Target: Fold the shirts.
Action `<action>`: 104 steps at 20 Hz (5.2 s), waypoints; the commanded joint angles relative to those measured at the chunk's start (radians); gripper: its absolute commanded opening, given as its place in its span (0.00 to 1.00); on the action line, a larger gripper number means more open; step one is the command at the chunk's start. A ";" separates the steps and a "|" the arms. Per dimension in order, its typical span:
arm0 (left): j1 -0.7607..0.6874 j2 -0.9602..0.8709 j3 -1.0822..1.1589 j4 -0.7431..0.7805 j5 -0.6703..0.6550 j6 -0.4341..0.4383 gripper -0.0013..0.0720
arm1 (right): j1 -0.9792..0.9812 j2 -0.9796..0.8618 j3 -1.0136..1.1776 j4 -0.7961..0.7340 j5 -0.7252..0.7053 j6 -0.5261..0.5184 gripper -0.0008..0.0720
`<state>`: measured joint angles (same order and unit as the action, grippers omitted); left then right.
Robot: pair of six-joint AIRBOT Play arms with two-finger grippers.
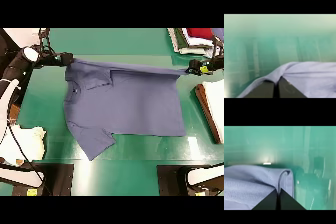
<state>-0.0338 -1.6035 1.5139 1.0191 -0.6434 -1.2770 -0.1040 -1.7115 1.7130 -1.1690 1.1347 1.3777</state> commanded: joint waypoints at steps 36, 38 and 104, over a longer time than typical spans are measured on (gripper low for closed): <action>0.142 0.545 -0.792 -0.006 -0.621 -0.137 0.76 | -0.105 0.469 -0.631 0.001 0.220 -0.036 0.55; 0.142 0.629 -0.926 -0.063 -0.612 -0.137 0.76 | -0.105 0.488 -0.645 0.010 0.210 -0.036 0.55; -0.077 0.692 -0.995 -0.182 -0.465 -0.111 0.05 | -0.211 0.477 -1.027 0.035 0.148 -0.104 0.15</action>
<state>-0.1108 -0.9127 0.5186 0.8043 -1.0962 -1.3884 -0.3412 -1.2346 0.6918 -1.1370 1.3128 1.2736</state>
